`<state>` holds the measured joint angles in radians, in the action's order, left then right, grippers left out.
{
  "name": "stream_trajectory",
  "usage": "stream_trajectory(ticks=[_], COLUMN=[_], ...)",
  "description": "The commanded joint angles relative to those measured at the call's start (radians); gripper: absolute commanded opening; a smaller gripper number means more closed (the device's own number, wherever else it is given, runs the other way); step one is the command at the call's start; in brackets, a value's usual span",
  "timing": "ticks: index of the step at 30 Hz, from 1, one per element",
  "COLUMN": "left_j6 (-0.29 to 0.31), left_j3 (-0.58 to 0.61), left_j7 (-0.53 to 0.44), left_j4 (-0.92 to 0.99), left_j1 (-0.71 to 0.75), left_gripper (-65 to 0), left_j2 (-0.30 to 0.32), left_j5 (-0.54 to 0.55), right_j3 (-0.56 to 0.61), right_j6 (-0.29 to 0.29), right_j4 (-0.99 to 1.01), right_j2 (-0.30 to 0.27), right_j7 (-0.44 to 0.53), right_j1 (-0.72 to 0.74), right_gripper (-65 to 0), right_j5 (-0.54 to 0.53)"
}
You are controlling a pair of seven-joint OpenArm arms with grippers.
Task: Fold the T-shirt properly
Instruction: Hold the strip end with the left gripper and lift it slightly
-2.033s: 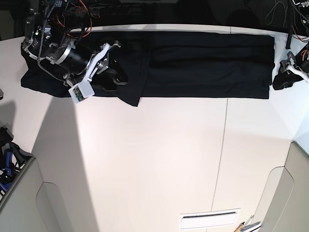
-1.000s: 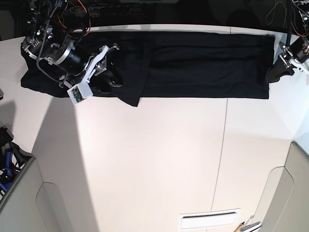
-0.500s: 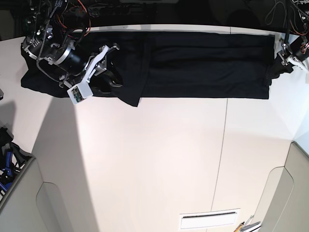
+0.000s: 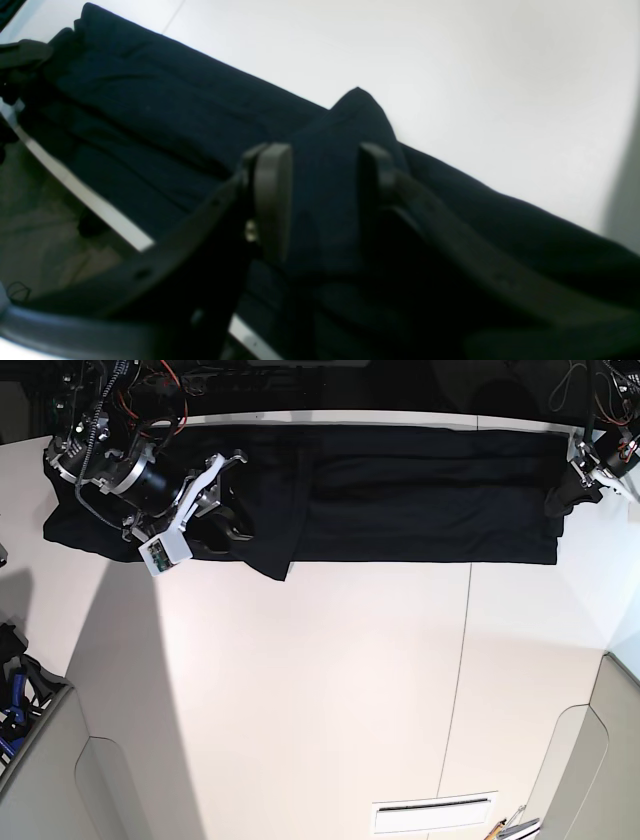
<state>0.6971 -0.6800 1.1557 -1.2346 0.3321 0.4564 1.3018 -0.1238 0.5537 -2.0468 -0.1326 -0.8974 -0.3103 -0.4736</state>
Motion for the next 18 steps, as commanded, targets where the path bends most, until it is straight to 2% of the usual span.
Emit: stream_trajectory(ticks=[1,3,6,8,10,13,18], left_j6=[0.001,0.001,0.001,0.001,0.001,0.001,0.001], left_j3=[-0.001,-0.001,-0.001,-0.001,-0.002,-0.024,-0.042], left_j7=[0.019,0.019,0.015,0.015,0.016,0.024,0.057], left_j4=[-0.008,-0.008,-0.008,-0.009,-0.01,-0.023,-0.109], left_j1=[0.003,0.0,0.0,0.0,0.0,-0.002,-0.002], left_gripper=[-30.0,-37.8,-55.7,-65.0,-65.0,-65.0,-65.0], left_j2=[0.015,0.015,0.015,0.015,0.015,0.013,0.01], left_j5=[0.002,0.017,0.05,0.101,0.182,0.182,0.182], right_j3=[-0.001,-0.001,-0.001,-0.001,-0.001,-0.002,-0.052], right_j6=[0.0,0.0,0.0,0.0,0.0,-0.004,-0.089], right_j4=[-0.019,-0.019,-0.019,-0.019,-0.019,-0.019,-0.019], right_j2=[-0.003,-0.003,-0.003,-0.003,-0.003,-0.003,-0.024], right_j7=[0.027,0.027,0.026,0.026,0.026,0.026,0.027], right_j1=[0.005,0.005,0.005,0.005,0.005,0.005,0.005], right_gripper=[-42.9,-42.9,-42.9,-42.9,-42.9,-42.9,-42.9], right_j5=[-0.013,-0.013,-0.012,-0.012,-0.009,0.051,0.15])
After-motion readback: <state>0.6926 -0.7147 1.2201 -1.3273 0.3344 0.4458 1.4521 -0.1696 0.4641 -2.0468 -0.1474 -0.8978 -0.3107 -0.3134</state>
